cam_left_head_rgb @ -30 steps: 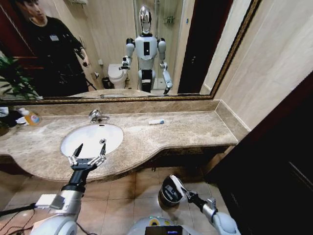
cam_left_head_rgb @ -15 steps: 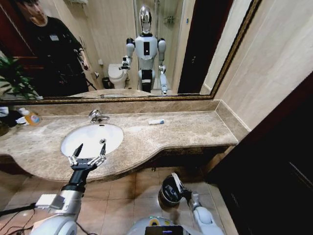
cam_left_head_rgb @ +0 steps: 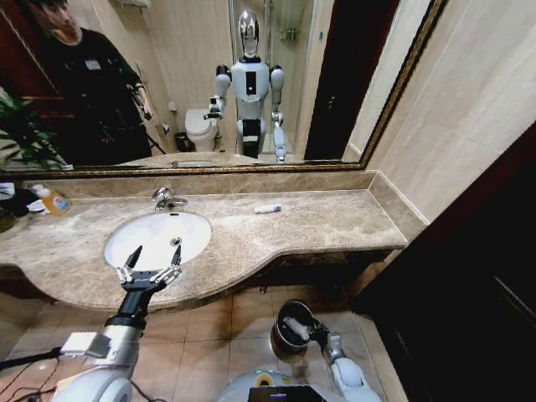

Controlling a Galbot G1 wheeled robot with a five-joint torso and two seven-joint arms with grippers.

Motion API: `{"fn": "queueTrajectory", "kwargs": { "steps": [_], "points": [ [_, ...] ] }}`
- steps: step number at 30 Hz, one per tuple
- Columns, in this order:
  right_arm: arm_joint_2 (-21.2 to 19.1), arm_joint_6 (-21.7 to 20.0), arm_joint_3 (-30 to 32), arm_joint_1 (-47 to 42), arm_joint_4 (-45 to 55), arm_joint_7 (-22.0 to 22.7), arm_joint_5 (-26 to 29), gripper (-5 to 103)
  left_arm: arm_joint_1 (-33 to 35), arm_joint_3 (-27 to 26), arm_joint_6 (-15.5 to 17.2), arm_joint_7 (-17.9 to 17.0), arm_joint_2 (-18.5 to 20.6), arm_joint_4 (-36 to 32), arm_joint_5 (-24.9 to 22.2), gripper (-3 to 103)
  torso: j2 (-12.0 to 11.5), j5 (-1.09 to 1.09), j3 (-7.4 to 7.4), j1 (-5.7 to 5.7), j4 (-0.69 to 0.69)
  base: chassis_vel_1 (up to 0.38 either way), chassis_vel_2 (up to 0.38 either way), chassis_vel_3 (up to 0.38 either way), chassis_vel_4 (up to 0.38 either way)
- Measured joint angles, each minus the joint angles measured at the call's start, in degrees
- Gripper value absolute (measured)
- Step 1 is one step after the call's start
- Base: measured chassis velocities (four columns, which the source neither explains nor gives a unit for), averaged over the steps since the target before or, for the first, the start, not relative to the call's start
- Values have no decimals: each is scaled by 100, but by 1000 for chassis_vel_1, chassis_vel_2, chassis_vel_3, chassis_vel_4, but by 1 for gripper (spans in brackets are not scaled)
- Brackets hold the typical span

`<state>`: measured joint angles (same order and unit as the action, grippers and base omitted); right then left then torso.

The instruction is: Pick up the trash from the sink and place it in the trash bin.

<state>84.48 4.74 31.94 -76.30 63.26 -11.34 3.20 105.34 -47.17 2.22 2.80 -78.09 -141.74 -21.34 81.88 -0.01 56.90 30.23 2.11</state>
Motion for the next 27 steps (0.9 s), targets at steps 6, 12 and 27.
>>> {"fn": "queueTrajectory", "kwargs": {
  "steps": [6, 12, 27],
  "points": [
    [-47, -27, 53, -243, 474, -66, 299, 72, 0, 0, 0, 0, 0, 0, 0, 100, 0, 2, 0, 0, 0, 0, 0, 0, 0],
    [-277, -378, 113, -689, 1478, 19, 1230, 93, 0, 0, 0, 0, 0, 0, 0, 100, 0, 2, 0, 0, 0, 0, 0, 0, 0],
    [-1082, -688, 1115, -1806, 4394, -848, 3061, 100, 0, 0, 0, 0, 0, 0, 0, 100, 0, 1, 0, 0, 0, 0, 0, 0, 0]
  ]
}}
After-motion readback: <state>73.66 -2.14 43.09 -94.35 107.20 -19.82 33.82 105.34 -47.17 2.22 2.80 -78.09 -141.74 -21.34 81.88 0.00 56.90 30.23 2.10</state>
